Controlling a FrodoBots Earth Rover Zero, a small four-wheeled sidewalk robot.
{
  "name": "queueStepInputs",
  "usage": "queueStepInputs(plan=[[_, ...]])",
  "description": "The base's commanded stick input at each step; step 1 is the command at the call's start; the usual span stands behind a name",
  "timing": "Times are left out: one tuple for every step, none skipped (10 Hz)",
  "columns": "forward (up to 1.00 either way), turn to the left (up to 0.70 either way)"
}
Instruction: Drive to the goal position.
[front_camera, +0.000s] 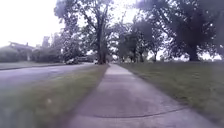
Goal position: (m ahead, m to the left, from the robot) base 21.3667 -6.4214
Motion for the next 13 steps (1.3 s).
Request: queueStepInputs(plan=[[0.7,-0.14],[0.7,-0.09],[0.7,0.0],[0.7,0.0],[0.7,0.0],[0.7,0.0],[0.7,0.0],[0.7,0.0],[0.7,0.0],[0.7,0.0],[0.7,0.0],[0.7,0.0],[0.7,0.0]])
